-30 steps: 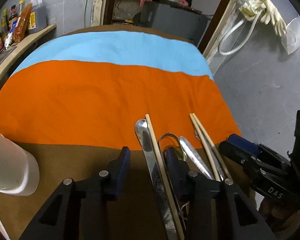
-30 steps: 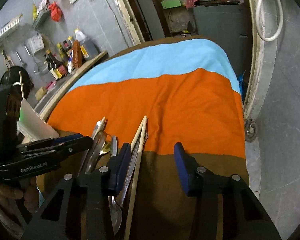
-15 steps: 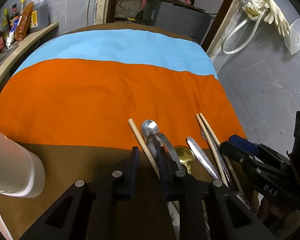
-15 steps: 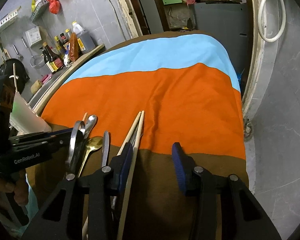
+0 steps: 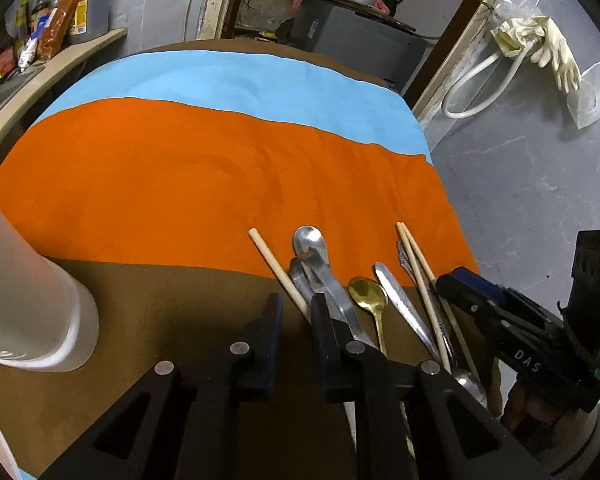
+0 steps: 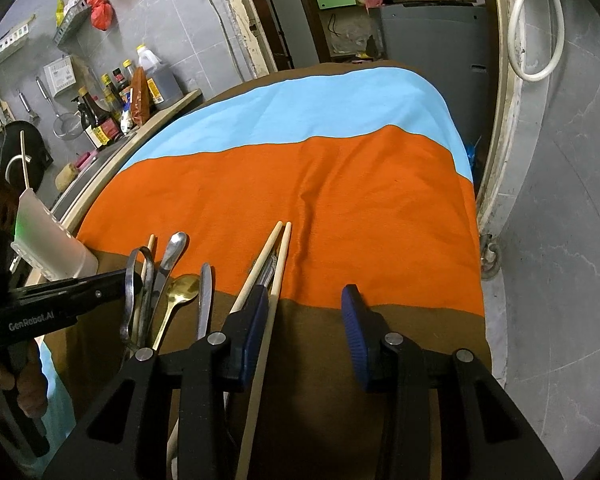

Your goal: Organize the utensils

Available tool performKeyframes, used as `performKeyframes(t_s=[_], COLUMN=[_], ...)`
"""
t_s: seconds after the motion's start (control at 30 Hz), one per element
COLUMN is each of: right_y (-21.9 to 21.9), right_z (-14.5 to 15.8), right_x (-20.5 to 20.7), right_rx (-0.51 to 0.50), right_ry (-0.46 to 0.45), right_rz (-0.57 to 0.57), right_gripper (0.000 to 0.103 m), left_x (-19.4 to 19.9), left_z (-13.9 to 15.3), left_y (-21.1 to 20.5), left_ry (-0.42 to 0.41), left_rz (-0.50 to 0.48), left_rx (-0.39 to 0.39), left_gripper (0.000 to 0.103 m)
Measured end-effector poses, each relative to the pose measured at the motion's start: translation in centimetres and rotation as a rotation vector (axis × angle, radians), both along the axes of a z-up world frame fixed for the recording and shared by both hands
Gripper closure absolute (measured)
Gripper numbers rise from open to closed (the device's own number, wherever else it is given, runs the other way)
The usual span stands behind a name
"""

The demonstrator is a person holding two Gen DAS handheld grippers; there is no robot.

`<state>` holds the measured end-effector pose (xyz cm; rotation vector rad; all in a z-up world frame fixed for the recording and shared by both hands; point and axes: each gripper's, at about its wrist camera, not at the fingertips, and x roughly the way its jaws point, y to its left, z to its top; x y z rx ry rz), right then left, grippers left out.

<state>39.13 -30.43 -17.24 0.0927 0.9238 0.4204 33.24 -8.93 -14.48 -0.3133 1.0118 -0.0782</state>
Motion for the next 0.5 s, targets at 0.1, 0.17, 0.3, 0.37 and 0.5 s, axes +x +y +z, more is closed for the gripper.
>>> performKeyframes(t_s=[0.1,0.17,0.3,0.37,0.5], right_y=[0.0,0.0,0.2,0.5,1.3], right_z=[0.0,0.1,-0.1,-0.2,0.0], right_x=[-0.1,0.0,0.3,0.4,0.5], right_rx=[0.0,-0.002,-0.007,-0.016,-0.069], right_ry=[0.0,-0.003,0.001,0.0,-0.01], right_rz=[-0.005,-0.007,-0.004,0.006,0.029], right_gripper=[0.069,0.069,0.069,0.069,0.069], left_x=[-0.2,-0.4,-0.1,0.4,1.1], left_z=[0.3,0.3,-0.2,-0.1,0.0], left_y=[0.0,-0.1,-0.1,-0.5,-1.3], left_ry=[0.005,0.013,0.022,0.011,0.0], left_rz=[0.009,0.023,0.045,0.038,0.011], left_rx=[0.016,0.027,0.025,0.012,0.019], left_gripper=[0.089,0.089,0.089,0.089,0.089])
